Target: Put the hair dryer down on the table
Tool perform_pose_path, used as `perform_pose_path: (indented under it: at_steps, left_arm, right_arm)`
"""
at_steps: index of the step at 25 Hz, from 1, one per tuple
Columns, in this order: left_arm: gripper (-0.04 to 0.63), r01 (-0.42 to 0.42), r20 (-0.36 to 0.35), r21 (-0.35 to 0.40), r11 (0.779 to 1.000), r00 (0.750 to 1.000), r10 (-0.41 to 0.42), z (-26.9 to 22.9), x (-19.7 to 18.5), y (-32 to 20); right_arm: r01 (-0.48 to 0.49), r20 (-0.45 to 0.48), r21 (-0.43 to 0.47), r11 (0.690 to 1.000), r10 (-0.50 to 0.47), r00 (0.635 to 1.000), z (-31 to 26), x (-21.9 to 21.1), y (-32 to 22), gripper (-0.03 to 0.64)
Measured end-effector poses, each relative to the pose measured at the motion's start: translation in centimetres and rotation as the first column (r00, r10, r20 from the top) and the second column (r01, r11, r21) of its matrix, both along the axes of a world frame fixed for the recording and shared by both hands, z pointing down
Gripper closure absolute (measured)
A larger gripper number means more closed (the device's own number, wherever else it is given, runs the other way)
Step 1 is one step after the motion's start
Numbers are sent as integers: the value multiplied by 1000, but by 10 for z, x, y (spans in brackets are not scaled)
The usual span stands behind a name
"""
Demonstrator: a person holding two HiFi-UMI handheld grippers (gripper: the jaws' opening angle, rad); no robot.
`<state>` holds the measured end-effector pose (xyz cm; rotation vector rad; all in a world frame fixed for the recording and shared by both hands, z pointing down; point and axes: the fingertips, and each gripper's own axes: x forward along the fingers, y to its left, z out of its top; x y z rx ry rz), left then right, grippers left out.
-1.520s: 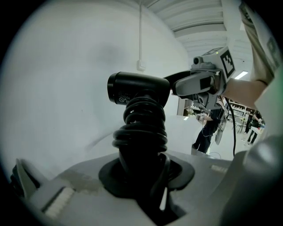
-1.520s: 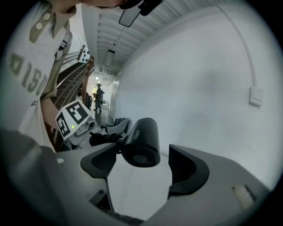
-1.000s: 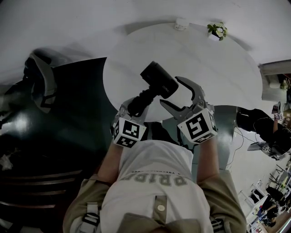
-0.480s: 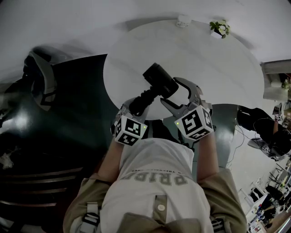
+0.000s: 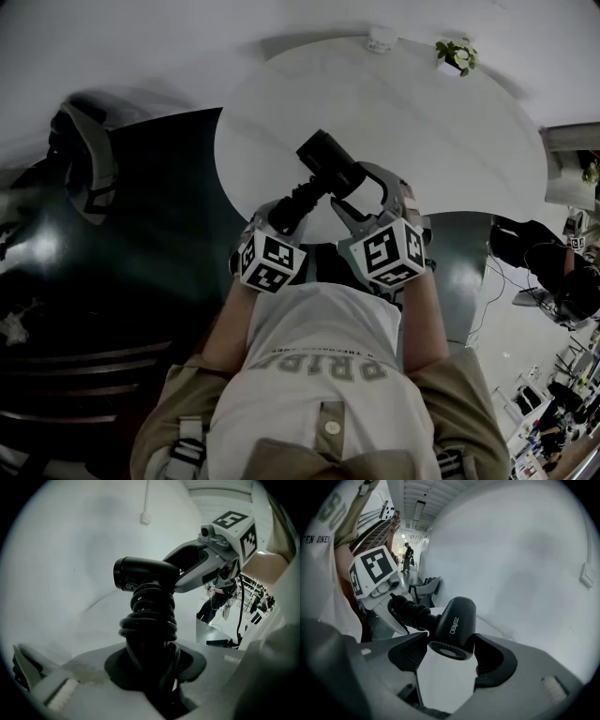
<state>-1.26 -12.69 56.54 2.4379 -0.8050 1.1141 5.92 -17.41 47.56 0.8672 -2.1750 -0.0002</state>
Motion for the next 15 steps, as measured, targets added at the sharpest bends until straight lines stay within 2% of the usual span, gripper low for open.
perform_pose_path:
  at_steps: [15]
  left_arm:
    - [462,-58,61,-98,993,996,64,25,-6,13]
  right_arm:
    - [-52,55,-78,996,57,997,30,1,9,305]
